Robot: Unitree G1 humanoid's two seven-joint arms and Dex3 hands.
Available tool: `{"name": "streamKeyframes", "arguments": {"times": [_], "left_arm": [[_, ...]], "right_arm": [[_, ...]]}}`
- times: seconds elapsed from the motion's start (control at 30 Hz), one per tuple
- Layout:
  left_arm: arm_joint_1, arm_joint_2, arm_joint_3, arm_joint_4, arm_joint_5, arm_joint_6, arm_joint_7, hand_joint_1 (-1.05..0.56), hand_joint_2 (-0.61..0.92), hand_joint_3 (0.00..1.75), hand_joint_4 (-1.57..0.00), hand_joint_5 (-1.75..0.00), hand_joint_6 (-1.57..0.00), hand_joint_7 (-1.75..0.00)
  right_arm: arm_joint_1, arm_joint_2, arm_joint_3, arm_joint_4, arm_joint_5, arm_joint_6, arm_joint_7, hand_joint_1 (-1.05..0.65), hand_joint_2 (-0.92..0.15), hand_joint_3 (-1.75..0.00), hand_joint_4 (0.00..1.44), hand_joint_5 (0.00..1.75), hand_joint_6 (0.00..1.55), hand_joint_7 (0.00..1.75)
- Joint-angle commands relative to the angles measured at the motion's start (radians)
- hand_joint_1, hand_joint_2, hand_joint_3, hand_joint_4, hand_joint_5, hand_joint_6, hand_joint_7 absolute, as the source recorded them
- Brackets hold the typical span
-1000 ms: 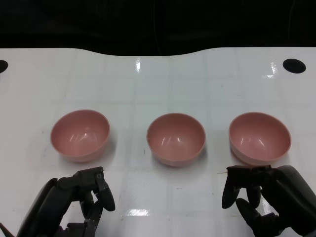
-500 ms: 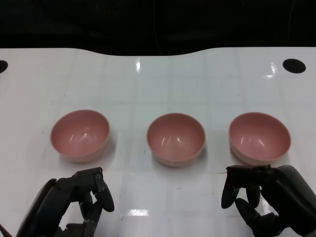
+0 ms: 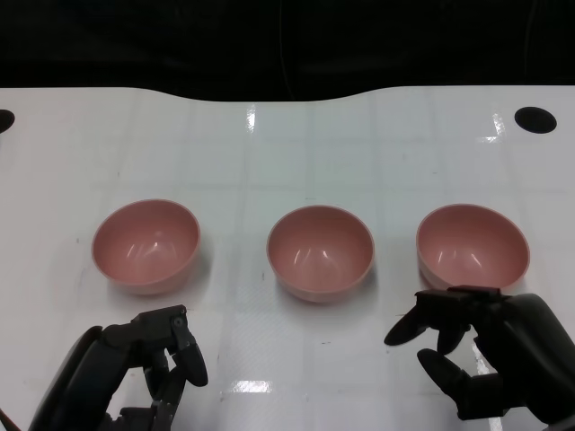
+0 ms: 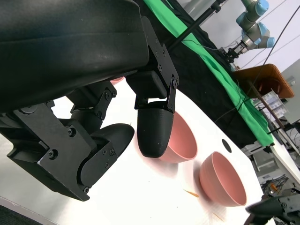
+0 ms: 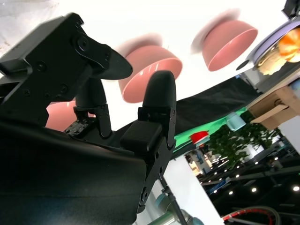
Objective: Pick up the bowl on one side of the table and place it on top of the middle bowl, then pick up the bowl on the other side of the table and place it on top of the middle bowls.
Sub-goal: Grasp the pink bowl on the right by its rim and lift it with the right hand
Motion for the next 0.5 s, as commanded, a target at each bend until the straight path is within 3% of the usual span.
{"name": "streamKeyframes", "arguments": {"times": [0.03, 0.1, 0.17, 0.2, 0.27, 0.4, 0.5], "left_arm": [[0.002, 0.015, 0.014, -0.007, -0.005, -0.008, 0.002, -0.1, 0.34, 1.44, -0.89, -1.71, -0.8, -1.51], [0.003, 0.015, 0.014, -0.008, -0.006, -0.007, 0.001, -0.1, 0.33, 1.45, -0.88, -1.71, -0.8, -1.51], [0.005, 0.016, 0.013, -0.01, -0.001, -0.006, 0.002, -0.1, 0.33, 1.45, -0.89, -1.71, -0.8, -1.51], [0.005, 0.016, 0.013, -0.011, 0.0, -0.006, 0.003, -0.1, 0.33, 1.45, -0.89, -1.71, -0.8, -1.51], [0.005, 0.017, 0.013, -0.011, 0.001, -0.006, 0.003, -0.1, 0.33, 1.45, -0.89, -1.71, -0.8, -1.51], [0.01, 0.018, 0.01, -0.019, 0.003, -0.002, -0.001, -0.11, 0.33, 1.46, -0.88, -1.7, -0.8, -1.51], [0.01, 0.018, 0.009, -0.019, 0.006, -0.005, 0.0, -0.1, 0.33, 1.46, -0.88, -1.7, -0.79, -1.51]], "right_arm": [[0.004, 0.001, -0.016, -0.029, -0.009, 0.028, -0.015, -0.23, -0.57, -0.61, 0.62, 1.22, 0.69, 0.61], [0.005, 0.002, -0.018, -0.042, -0.017, 0.05, -0.015, -0.25, -0.61, -0.54, 0.58, 1.18, 0.66, 0.58], [0.004, 0.005, -0.025, -0.065, -0.029, 0.087, -0.012, -0.3, -0.76, -0.24, 0.48, 1.0, 0.56, 0.46], [0.005, 0.005, -0.026, -0.072, -0.032, 0.098, -0.012, -0.31, -0.79, -0.17, 0.46, 0.97, 0.55, 0.44], [0.003, 0.003, -0.027, -0.088, -0.048, 0.126, -0.011, -0.31, -0.82, -0.12, 0.45, 0.94, 0.54, 0.41], [-0.013, -0.006, -0.046, -0.123, -0.114, 0.204, -0.017, -0.42, -0.86, -0.02, 0.35, 0.69, 0.48, 0.24], [-0.018, -0.007, -0.045, -0.146, -0.139, 0.254, 0.001, -0.45, -0.86, -0.01, 0.31, 0.67, 0.46, 0.19]]}}
